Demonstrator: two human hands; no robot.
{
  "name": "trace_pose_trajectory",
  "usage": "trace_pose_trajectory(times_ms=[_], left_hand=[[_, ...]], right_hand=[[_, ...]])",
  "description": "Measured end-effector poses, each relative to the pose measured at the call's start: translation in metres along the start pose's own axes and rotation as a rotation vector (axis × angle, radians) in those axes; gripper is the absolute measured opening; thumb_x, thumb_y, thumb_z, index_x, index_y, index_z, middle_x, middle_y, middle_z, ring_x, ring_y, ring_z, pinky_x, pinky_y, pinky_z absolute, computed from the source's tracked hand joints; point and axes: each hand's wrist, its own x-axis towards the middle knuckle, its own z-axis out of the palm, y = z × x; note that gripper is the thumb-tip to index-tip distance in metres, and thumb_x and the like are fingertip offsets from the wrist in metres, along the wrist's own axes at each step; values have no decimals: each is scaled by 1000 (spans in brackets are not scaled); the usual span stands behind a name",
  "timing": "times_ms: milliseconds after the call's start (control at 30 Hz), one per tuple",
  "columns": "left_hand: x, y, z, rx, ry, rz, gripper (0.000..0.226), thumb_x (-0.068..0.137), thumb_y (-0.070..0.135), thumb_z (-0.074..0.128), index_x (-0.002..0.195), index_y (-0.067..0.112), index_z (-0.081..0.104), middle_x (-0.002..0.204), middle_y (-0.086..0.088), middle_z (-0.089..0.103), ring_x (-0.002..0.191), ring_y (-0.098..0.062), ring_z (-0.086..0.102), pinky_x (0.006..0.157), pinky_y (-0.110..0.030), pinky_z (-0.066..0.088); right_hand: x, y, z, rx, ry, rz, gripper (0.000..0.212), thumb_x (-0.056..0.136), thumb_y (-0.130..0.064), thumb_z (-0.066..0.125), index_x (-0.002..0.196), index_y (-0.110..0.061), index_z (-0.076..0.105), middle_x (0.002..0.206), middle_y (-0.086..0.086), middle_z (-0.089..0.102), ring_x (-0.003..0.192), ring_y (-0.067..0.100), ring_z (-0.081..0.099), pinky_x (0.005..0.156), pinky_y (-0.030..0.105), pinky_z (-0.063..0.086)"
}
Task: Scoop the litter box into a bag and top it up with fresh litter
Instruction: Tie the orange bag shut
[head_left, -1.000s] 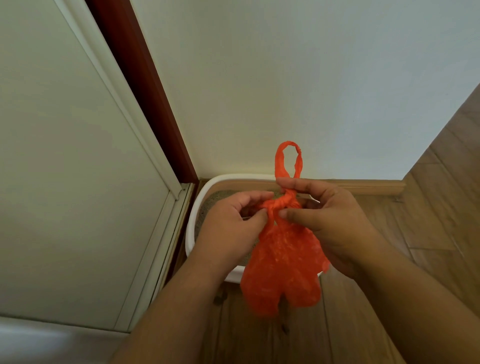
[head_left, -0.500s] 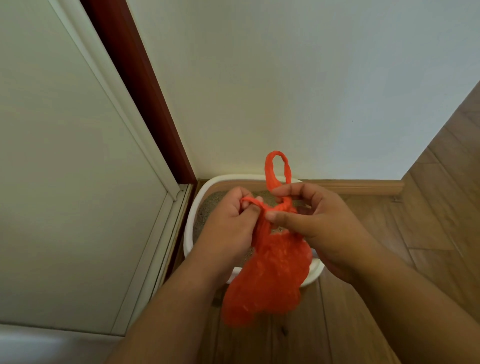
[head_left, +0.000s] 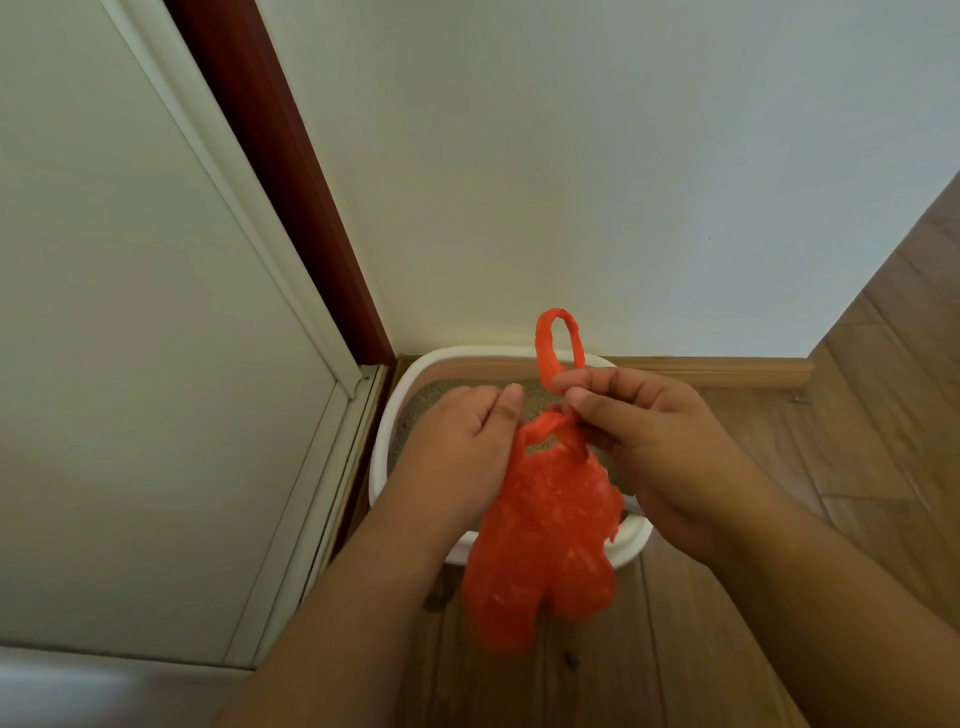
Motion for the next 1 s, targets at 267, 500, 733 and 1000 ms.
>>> trace_pose_trajectory(times_ms=[267,500,733,1000], left_hand=[[9,-16,-22,374,57,-146,42,109,40,40,73,21,50,69,2,51,61,-9,46,54,-25,29],[4,-11,-15,195,31,-123,45,109,44,37,72,21,50,68,4,51,62,-11,49,59,-30,36],[-12,8,-4,-439,-55,-34,41,105,52,43,74,34,63,60,14,54,61,-6,54,73,-43,54],[-13,9,-2,-556,-126,88,18,102,34,57,92,29,71,82,10,72,80,-2,68,72,-22,53]], right_hand=[[12,-2,-31,57,154,62,29,97,7,44,102,2,73,69,7,65,65,18,57,64,32,48],[11,2,-21,-318,245,-98,29,105,-11,46,105,-24,71,72,6,56,62,19,50,53,32,45],[-12,2,7,-578,-218,-218,53,92,-36,70,139,-48,47,112,-31,64,102,-7,65,87,21,58],[-7,14,7,-750,-239,-320,72,86,-29,78,141,-52,38,107,-27,65,98,-9,64,83,17,57]])
